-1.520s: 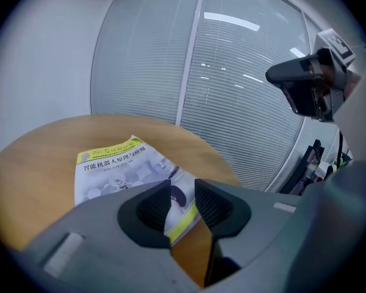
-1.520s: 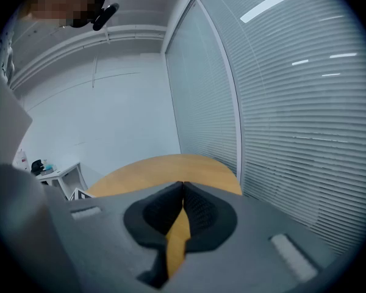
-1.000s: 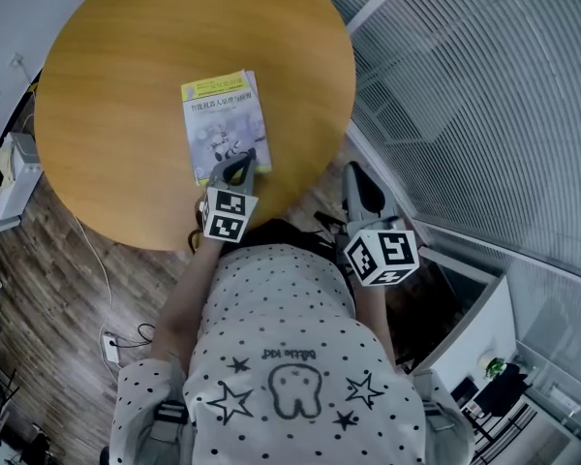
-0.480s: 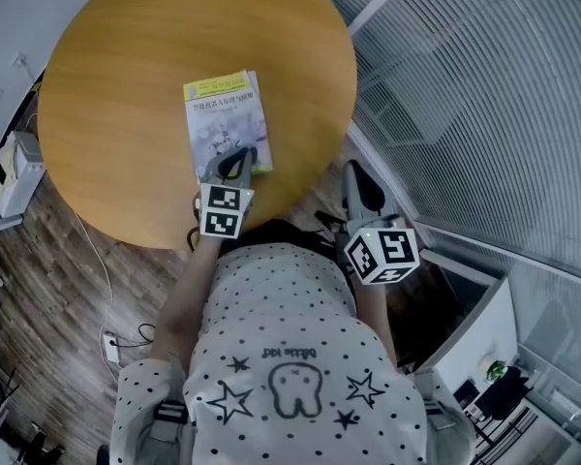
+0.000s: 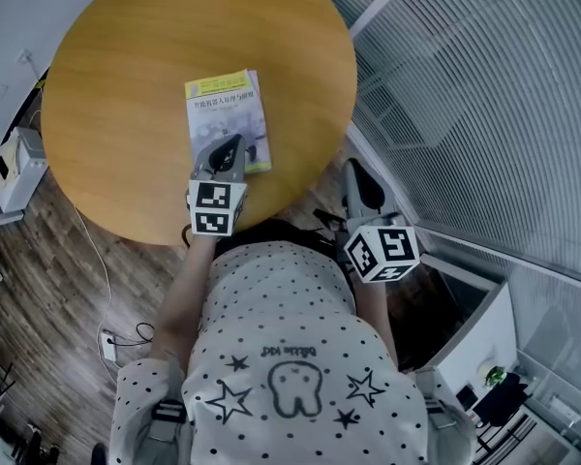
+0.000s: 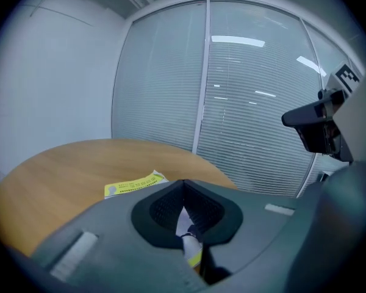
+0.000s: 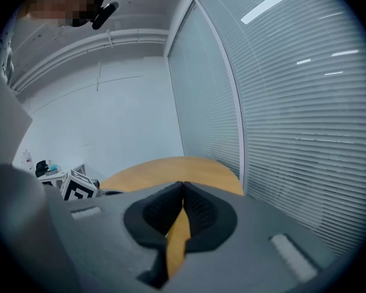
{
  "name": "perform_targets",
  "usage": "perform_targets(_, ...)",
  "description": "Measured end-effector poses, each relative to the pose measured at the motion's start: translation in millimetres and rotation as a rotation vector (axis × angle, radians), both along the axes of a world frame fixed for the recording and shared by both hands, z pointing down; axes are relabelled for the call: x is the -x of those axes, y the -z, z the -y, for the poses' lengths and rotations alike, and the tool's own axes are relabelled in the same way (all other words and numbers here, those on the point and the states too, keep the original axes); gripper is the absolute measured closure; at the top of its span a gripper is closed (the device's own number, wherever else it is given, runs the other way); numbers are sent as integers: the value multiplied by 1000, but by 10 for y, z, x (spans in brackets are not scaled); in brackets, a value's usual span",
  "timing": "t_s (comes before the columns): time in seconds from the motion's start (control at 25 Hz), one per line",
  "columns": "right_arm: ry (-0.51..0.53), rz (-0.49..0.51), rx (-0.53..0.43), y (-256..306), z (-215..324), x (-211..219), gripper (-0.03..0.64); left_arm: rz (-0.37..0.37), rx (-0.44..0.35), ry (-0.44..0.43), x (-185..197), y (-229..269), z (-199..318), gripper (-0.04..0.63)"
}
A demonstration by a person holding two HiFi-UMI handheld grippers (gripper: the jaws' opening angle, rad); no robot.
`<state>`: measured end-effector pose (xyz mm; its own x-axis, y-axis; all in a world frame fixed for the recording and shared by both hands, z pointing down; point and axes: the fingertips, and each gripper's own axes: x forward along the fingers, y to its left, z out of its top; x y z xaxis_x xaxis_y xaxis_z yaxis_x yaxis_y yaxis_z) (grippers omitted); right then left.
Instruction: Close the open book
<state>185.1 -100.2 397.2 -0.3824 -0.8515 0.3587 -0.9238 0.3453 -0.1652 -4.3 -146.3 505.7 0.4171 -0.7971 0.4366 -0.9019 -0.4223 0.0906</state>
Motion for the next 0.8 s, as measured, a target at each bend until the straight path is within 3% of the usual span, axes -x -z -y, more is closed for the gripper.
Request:
perform_targets(0.36,43,20,-9,-13,-13,-25,612,-6,-100,56,33,378,-10,586)
perform_targets(0.8,94,32,-36,-3,-41,-37,612,-77,-222,148,147,937,-146,586)
